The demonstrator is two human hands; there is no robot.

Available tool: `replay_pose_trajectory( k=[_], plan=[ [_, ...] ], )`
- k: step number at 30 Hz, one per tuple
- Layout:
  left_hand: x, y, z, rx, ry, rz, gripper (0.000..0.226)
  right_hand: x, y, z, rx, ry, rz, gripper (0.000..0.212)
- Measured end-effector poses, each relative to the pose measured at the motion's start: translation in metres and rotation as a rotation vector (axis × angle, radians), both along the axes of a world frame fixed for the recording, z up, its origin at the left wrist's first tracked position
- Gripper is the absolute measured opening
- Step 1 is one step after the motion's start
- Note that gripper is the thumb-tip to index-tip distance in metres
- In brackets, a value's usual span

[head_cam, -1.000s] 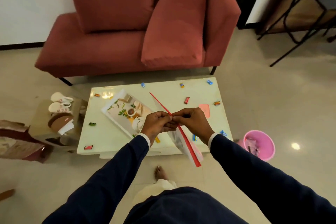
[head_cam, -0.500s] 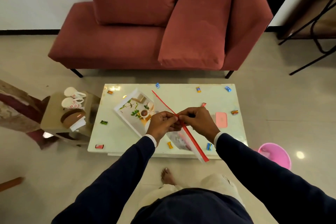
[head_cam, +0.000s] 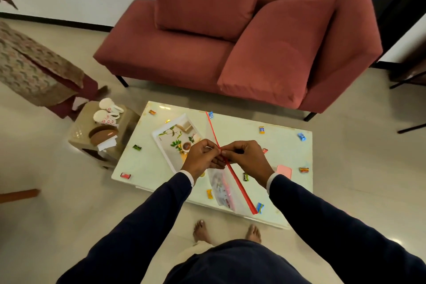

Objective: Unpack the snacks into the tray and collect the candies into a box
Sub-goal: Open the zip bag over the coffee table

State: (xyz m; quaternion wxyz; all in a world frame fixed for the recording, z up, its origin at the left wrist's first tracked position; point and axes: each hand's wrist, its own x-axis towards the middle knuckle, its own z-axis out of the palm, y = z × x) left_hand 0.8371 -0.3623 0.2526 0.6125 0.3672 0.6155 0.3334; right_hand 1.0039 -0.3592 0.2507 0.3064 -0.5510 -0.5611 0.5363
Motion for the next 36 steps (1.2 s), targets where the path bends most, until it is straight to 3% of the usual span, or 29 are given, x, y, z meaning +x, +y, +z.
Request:
replay_pose_trajectory(
  k=[13, 22, 29, 33, 36],
  plan=[
    [0.057, 0.001, 0.002, -0.017, 0.045, 0.11, 0.012, 0.048, 0.016, 0.001, 0.14, -0.109, 0.11, 0.015],
    [0.067, 0.002, -0.007, -0.002, 0.032, 0.105, 0.007, 0.059, 0.021, -0.005, -0.087, 0.055, 0.001, 0.011],
    [0.032, -0.009, -0.013, -0.055, -0.079, 0.147, 0.01, 0.075, 0.035, -0.018, -0.116, -0.022, -0.081, 0.012],
    [-0.005, -0.022, -0.019, -0.086, -0.012, 0.148, 0.016, 0.087, 0.04, -0.025, -0.142, -0.048, -0.157, 0.01],
    [-0.021, -0.027, -0.024, -0.14, 0.046, 0.101, 0.018, 0.075, 0.038, -0.024, -0.151, -0.03, -0.067, 0.01]
  ],
)
